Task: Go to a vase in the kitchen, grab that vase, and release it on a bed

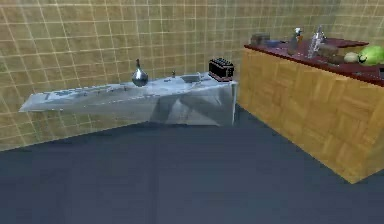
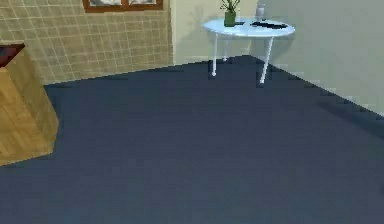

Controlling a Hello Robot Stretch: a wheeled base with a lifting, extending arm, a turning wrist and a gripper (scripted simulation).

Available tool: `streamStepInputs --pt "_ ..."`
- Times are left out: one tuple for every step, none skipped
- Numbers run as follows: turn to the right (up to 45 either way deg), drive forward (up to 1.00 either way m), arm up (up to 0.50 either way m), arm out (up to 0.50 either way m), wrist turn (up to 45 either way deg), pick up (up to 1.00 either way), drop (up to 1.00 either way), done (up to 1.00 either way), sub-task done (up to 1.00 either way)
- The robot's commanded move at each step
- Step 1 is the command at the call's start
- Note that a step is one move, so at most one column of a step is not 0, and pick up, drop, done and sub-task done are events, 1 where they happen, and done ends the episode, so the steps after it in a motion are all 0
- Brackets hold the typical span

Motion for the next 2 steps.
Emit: streamStepInputs --pt "-24.0 0.00 0.00 0.00 0.0 0.00 0.00 0.00 0.00" --pt "0.0 0.90 0.00 0.00 0.0 0.00 0.00 0.00 0.00"
